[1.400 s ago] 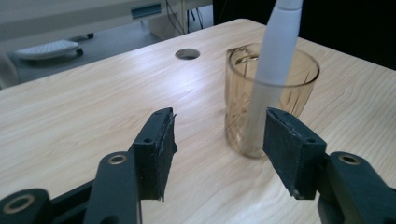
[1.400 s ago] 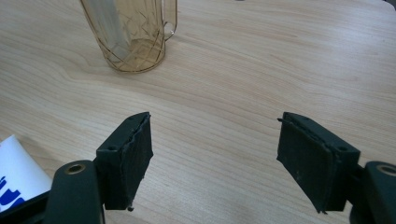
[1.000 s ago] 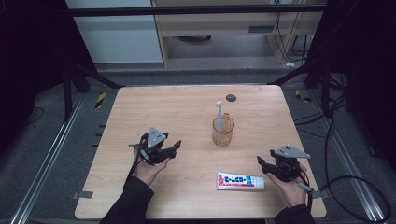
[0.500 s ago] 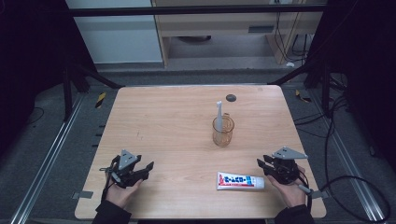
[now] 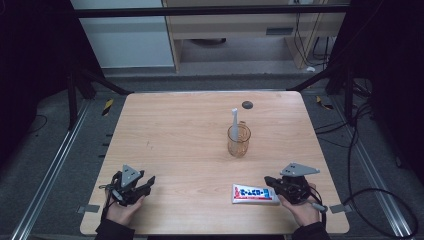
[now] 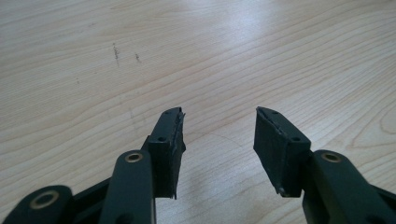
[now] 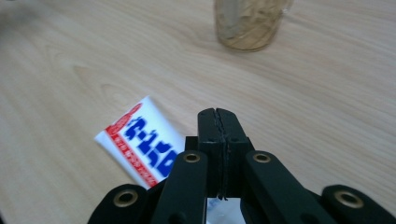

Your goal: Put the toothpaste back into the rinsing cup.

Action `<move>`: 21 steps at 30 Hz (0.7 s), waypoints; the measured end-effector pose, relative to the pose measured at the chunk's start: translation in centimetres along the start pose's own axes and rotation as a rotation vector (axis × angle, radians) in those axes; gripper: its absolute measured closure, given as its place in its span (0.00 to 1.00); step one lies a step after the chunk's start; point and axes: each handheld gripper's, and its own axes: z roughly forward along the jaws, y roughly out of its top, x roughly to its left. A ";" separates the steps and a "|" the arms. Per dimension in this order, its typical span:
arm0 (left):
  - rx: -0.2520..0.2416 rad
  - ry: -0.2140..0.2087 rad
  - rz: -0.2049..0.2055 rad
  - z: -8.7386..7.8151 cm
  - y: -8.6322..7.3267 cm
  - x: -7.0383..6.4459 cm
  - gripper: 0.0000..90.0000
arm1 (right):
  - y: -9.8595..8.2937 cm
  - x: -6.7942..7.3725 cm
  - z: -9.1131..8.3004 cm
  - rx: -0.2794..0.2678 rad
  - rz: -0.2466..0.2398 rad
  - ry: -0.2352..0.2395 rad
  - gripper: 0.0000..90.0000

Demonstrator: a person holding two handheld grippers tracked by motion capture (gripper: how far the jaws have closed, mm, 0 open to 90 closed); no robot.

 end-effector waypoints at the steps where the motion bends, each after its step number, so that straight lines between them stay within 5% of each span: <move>1: 0.001 0.002 0.002 0.0 0.0 0.0 0.57 | 0.0 0.4 0.1 0.003 -0.012 0.012 1.00; 21: -0.013 0.044 -0.034 0.1 -0.1 0.8 0.55 | -0.8 4.4 2.8 0.083 -0.077 0.164 1.00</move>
